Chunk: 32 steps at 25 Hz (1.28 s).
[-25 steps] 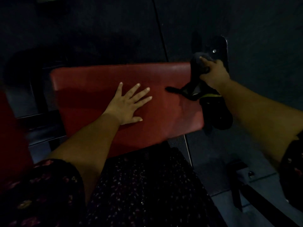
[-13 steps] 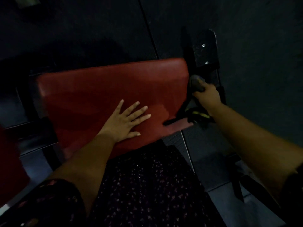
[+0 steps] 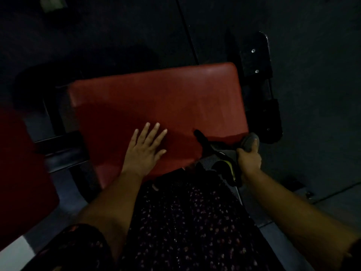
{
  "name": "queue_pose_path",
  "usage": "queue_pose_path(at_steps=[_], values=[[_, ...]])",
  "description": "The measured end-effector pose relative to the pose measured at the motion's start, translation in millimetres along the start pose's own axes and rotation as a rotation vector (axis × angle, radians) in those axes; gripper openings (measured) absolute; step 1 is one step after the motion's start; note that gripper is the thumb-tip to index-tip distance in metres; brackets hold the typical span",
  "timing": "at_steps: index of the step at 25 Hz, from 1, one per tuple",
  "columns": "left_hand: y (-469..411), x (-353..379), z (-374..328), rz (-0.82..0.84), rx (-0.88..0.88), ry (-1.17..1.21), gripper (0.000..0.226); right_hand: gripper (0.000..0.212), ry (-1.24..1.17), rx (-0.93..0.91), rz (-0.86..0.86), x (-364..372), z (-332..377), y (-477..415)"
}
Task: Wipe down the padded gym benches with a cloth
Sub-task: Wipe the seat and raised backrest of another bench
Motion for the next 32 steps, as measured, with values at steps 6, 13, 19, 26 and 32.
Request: queue_pose_path(at_steps=[6,13,19,26,32], values=[[55,19,32,0.023,-0.018,-0.055,0.068,0.052,-0.33,0.052,0.189,22,-25,7],[66,23,54,0.136,-0.046,-0.045,0.08,0.07,-0.646,0.29,0.465,151,-14,115],[90,25,78,0.217,-0.099,-0.035,0.078,0.038,-0.456,0.155,0.477,119,-3,117],[98,19,89,0.218,-0.176,0.067,0.075,0.057,1.243,-1.524,0.584,146,47,213],[118,22,107,0.233,-0.343,0.298,0.07,0.064,2.007,-2.245,0.642,195,64,246]])
Point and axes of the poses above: each hand's wrist, its own y-axis away from the middle knuckle, its own x-axis out of the palm, z = x × y, the point moved 9 cm from there along -y, towards the middle knuckle, and after that the axes turned 8 degrees about -x, right-handed, at the moved point
